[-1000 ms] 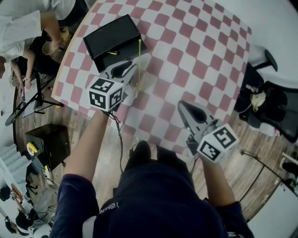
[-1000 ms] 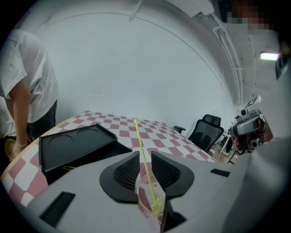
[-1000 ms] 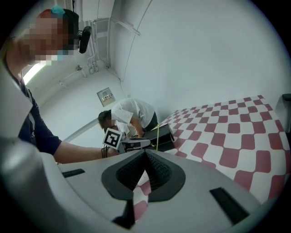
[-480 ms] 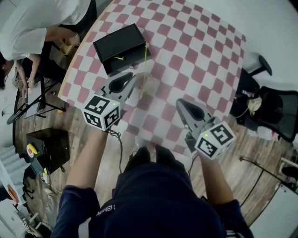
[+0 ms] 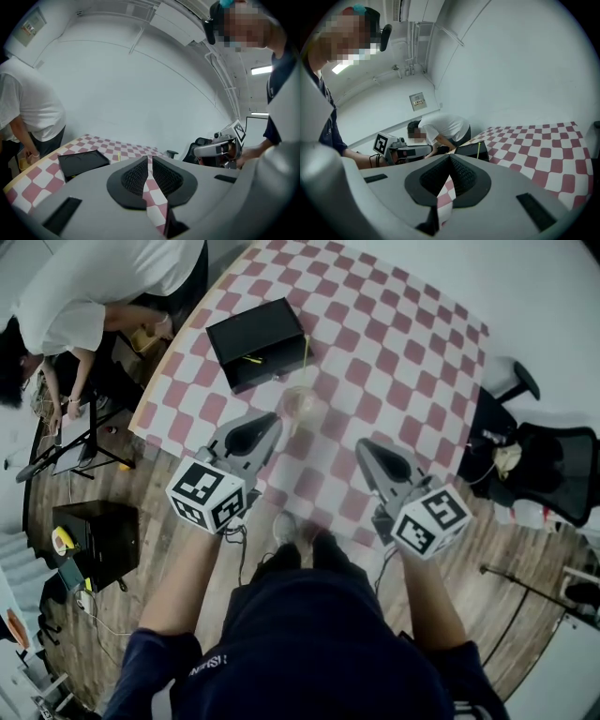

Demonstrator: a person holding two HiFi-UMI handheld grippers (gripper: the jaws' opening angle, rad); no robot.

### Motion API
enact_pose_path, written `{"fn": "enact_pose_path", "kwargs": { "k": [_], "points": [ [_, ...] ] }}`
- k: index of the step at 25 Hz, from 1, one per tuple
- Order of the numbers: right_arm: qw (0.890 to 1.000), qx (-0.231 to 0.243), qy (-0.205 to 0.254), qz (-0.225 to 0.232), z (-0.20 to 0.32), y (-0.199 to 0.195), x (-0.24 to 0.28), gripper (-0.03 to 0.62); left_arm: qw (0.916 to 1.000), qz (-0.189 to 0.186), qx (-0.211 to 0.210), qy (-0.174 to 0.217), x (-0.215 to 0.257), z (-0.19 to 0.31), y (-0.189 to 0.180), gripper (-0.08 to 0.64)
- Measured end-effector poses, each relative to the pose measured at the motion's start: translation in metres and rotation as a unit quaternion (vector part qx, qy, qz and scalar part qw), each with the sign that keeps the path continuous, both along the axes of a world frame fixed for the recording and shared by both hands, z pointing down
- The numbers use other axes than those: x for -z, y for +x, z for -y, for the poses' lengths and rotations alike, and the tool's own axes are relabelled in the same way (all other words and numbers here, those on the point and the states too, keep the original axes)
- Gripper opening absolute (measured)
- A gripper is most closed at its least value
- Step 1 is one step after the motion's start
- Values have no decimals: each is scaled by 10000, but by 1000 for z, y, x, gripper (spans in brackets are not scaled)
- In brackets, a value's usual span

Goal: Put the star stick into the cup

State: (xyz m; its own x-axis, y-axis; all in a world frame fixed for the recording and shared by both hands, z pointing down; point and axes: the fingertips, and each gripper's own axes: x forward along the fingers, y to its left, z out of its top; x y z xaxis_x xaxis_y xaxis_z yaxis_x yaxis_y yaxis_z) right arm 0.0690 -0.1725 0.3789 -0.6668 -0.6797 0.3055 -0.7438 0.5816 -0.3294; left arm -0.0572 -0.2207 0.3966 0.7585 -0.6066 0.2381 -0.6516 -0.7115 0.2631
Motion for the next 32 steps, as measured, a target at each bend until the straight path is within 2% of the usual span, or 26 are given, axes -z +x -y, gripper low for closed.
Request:
{"fn": "enact_pose_path", "kwargs": {
  "k": [12, 19, 32],
  "points": [
    [9996, 28, 245, -109, -36, -21, 19, 8, 9998, -168, -84, 51, 15, -59, -23, 43],
    [9996, 33, 259, -123, -50, -29, 21, 8, 9996, -287, -45, 71, 26, -78, -33, 37],
    [9993, 97, 327, -134, -58, -39, 26, 8, 9991, -244, -229, 260, 40, -91, -28, 32]
  ]
}}
